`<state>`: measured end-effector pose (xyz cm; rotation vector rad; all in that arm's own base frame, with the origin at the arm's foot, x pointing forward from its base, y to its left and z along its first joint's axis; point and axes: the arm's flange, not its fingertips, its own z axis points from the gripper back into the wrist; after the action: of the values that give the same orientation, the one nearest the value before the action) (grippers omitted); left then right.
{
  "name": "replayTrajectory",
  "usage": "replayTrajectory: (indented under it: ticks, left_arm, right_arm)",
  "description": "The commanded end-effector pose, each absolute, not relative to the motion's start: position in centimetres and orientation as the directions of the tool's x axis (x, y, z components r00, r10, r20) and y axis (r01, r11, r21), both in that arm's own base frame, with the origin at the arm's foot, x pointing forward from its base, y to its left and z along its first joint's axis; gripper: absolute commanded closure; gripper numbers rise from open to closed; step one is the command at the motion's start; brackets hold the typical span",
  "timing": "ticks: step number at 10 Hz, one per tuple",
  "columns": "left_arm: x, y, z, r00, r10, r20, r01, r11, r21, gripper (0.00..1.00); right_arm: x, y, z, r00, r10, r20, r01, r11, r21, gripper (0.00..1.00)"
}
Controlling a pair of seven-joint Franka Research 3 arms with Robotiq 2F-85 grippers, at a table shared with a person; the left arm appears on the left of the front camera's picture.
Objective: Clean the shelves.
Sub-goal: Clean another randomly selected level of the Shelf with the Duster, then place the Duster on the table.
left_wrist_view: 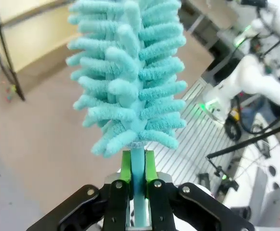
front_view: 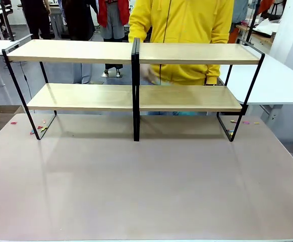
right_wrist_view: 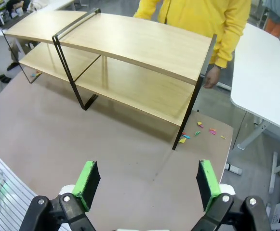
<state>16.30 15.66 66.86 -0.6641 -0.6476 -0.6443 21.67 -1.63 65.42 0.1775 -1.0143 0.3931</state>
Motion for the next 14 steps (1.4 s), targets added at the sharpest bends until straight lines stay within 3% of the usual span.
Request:
replayTrajectory:
  ticks: [1, 8, 9, 10, 11, 12, 13, 14]
  left_arm:
    - [15.8, 12.8, 67.2, 0.593, -0.384, 0.707, 0.742, 0.602, -0.295, 0.87]
    - [15.9, 12.6, 67.6, 0.616, -0.384, 0.688, 0.726, 0.617, -0.305, 0.87]
    - [20.4, 10.3, 67.5, 0.608, -0.565, 0.558, 0.793, 0.465, -0.394, 0.87]
    - [24.7, 8.2, 66.3, 0.512, -0.746, 0.424, 0.808, 0.252, -0.533, 0.87]
    - [28.2, 5.8, 64.3, 0.526, -0.799, 0.292, 0.740, 0.260, -0.621, 0.87]
    - [30.5, 3.9, 61.8, 0.477, -0.856, 0.200, 0.669, 0.206, -0.714, 0.87]
    - [32.5, 2.1, 58.5, 0.437, -0.890, 0.128, 0.610, 0.188, -0.770, 0.87]
    - [34.3, 0.2, 54.7, 0.410, -0.907, 0.098, 0.549, 0.159, -0.821, 0.87]
  right_arm:
    - [21.7, -1.7, 65.3, 0.461, 0.243, 0.854, -0.410, 0.911, -0.038, 0.00]
    - [21.7, -1.7, 65.3, 0.461, 0.243, 0.854, -0.410, 0.911, -0.038, 0.00]
    - [21.7, -1.6, 65.4, 0.466, 0.237, 0.853, -0.399, 0.916, -0.036, 0.00]
    - [22.3, 0.2, 62.6, 0.650, 0.204, 0.732, -0.503, 0.838, 0.212, 0.00]
    - [23.4, 1.7, 58.1, 0.797, 0.176, 0.577, -0.496, 0.736, 0.461, 0.00]
    - [24.2, 2.7, 54.3, 0.896, 0.123, 0.428, -0.383, 0.703, 0.600, 0.00]
    - [24.7, 3.6, 50.3, 0.981, 0.061, 0.186, -0.184, 0.603, 0.776, 0.00]
    - [25.0, 3.6, 46.8, 1.000, -0.018, 0.015, -0.002, 0.591, 0.807, 0.00]
